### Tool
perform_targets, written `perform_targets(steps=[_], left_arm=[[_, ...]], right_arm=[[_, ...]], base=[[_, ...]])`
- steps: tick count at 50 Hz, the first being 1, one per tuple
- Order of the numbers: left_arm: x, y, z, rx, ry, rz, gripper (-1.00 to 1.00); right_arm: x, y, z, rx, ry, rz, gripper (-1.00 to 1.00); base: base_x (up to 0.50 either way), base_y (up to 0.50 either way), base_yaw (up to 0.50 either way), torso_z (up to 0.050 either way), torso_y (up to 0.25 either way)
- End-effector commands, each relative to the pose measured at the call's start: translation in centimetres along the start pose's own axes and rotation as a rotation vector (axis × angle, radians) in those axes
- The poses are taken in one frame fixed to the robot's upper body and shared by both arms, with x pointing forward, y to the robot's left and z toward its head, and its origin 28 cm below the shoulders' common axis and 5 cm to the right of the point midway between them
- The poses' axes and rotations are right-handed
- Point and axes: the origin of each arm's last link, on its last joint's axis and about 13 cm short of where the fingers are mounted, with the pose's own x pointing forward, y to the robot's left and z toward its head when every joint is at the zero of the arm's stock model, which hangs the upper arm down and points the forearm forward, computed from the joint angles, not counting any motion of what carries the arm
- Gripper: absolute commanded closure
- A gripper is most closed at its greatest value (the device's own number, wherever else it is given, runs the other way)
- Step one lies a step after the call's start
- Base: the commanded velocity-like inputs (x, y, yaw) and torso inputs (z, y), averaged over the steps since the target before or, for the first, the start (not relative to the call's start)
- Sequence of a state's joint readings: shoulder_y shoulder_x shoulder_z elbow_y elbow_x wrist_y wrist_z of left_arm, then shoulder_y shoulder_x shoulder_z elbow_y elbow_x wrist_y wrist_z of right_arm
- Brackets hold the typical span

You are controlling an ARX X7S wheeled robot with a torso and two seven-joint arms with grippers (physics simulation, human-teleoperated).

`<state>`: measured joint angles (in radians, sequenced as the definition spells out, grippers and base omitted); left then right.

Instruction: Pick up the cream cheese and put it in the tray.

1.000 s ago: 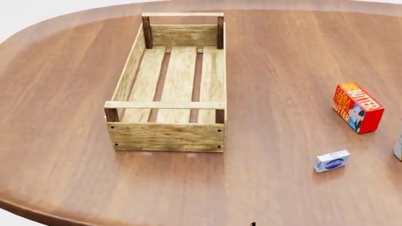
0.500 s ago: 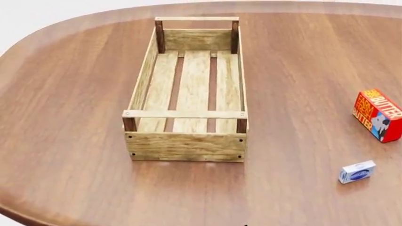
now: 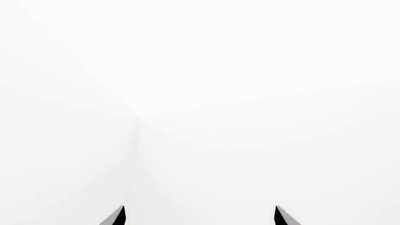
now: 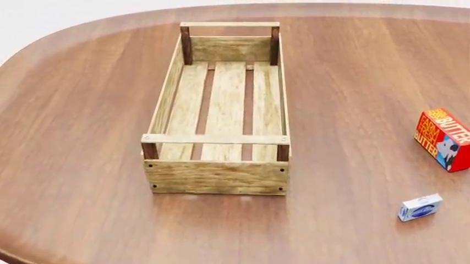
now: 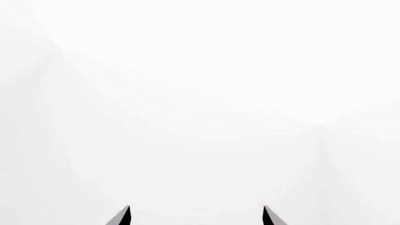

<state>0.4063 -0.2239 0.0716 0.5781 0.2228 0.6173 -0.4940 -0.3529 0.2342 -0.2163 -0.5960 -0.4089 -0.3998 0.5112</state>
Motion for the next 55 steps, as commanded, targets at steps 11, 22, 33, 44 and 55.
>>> perform_targets(steps=[11, 22, 33, 44, 55], left_arm=[[0.07, 0.19, 0.05, -0.001, -0.004, 0.018, -1.0], [0.08, 0.21, 0.05, -0.001, -0.005, 0.02, -1.0], [0.07, 0.16, 0.04, 0.001, -0.005, 0.019, -1.0], [0.06, 0.15, 0.09, 0.001, -0.005, 0.018, -1.0], [0.02, 0.09, 0.05, 0.001, -0.004, 0.014, -1.0]], right_arm=[[-0.03, -0.04, 0.11, 0.015, 0.006, 0.006, -1.0], [-0.02, -0.02, 0.17, 0.02, 0.006, 0.013, -1.0], [-0.03, 0.06, 0.11, 0.012, 0.007, 0.019, -1.0], [-0.05, 0.13, 0.14, -0.002, 0.004, 0.024, -1.0], [-0.03, 0.11, 0.18, -0.006, 0.005, 0.023, -1.0]], base=[[0.15, 0.0, 0.0, 0.0, 0.0], [0.17, 0.0, 0.0, 0.0, 0.0], [0.18, 0.0, 0.0, 0.0, 0.0], [0.18, 0.04, 0.0, 0.0, 0.0], [0.18, 0.15, 0.0, 0.0, 0.0]])
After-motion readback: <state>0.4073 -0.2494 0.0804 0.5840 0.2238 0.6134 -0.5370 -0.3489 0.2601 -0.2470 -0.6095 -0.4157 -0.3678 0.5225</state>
